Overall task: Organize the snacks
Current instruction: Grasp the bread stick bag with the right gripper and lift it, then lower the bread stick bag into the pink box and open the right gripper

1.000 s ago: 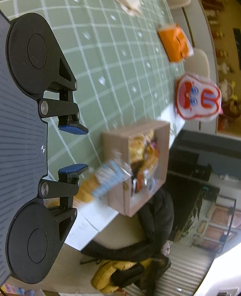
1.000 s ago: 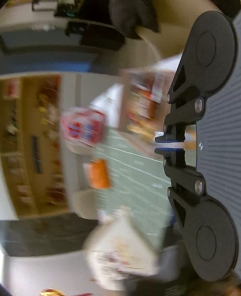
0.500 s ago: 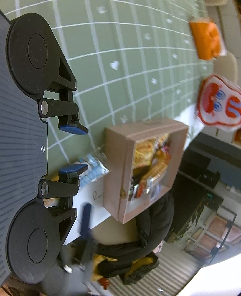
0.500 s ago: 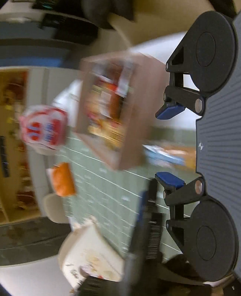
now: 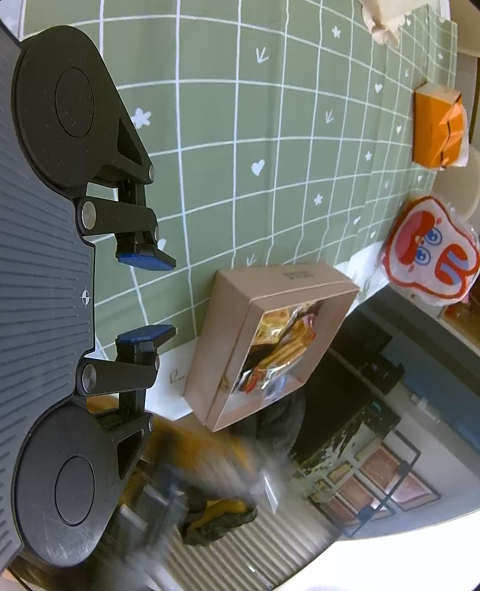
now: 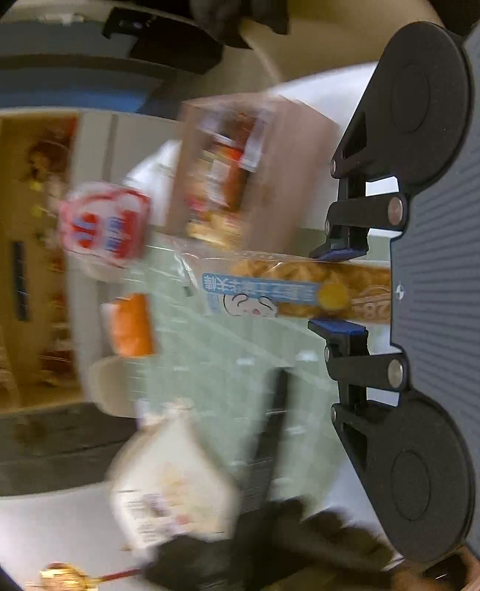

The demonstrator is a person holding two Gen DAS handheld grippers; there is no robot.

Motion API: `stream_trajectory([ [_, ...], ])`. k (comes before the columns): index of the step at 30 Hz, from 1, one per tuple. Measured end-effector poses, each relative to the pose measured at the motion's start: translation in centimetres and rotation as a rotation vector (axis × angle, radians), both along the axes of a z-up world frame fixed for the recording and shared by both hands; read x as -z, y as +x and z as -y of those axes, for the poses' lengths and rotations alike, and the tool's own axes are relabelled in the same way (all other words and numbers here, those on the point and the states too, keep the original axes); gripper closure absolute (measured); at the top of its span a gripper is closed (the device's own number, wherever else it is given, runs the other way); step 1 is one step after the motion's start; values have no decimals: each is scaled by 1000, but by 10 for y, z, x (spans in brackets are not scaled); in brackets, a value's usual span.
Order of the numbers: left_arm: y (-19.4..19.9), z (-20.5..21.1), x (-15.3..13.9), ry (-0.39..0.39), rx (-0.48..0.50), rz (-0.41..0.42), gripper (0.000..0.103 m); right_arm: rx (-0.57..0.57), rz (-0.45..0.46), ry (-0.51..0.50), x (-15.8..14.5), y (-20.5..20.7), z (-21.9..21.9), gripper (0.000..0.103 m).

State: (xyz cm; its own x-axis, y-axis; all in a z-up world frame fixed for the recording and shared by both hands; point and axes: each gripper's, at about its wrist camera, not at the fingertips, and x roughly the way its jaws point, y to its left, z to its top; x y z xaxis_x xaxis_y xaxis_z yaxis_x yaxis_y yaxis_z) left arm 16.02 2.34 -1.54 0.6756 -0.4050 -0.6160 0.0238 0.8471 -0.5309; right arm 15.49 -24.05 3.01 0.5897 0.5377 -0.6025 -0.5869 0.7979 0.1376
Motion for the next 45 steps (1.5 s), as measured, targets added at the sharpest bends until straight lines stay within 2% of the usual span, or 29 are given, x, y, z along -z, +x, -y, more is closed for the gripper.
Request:
stream_trajectory([
  [3, 0, 4, 3, -7, 27, -7, 67, 77, 114, 63, -43, 8, 16, 72],
  [6, -1, 3, 4, -13, 36, -8, 67, 163, 204, 81, -79, 25, 25, 72],
  [8, -3, 0, 5, -17, 29, -7, 67, 196, 224, 75, -92, 40, 27, 72],
  [11, -4, -7, 5, -18, 10, -7, 67, 237, 194, 57, -98, 69, 26, 72],
  [14, -2, -11, 6, -18, -4, -12, 67, 256, 121, -12, -79, 111, 13, 72],
  [18, -3, -13, 8, -5, 1, -19, 67, 265, -125, -35, -16, 184, -6, 72],
  [20, -3, -15, 8, 14, -2, -18, 67, 286, -194, -20, 13, 204, -12, 71],
  [23, -1, -18, 9, 30, -14, -12, 67, 299, -200, 9, 27, 205, -13, 71],
  [26, 3, -17, 9, 22, -27, 17, 67, 268, -208, 36, 23, 197, -7, 66],
  [27, 4, -14, 8, 19, -30, 33, 67, 269, -207, 45, 21, 195, 0, 61],
  [28, 4, -12, 6, 22, -30, 47, 67, 283, -192, 49, 19, 190, 4, 52],
  [30, 2, -4, 3, 44, -20, 76, 67, 314, -126, 61, 11, 177, 18, 43],
  [33, -4, 6, -3, 81, 3, 103, 67, 347, -31, 94, -3, 168, 25, 43],
  [35, -8, 8, -4, 85, 3, 112, 67, 355, -13, 79, -5, 169, 24, 47],
  [37, -12, 8, -5, 84, -10, 119, 67, 349, -40, 52, 1, 173, 19, 61],
  [40, -17, 8, -7, 92, -34, 125, 67, 313, -185, 64, 27, 187, 12, 64],
  [42, -21, 11, -11, 120, -48, 130, 68, 342, -178, 55, 37, 184, 11, 64],
  [45, -29, 23, -21, 199, -54, 168, 74, 366, -145, 87, 28, 159, 22, 63],
])
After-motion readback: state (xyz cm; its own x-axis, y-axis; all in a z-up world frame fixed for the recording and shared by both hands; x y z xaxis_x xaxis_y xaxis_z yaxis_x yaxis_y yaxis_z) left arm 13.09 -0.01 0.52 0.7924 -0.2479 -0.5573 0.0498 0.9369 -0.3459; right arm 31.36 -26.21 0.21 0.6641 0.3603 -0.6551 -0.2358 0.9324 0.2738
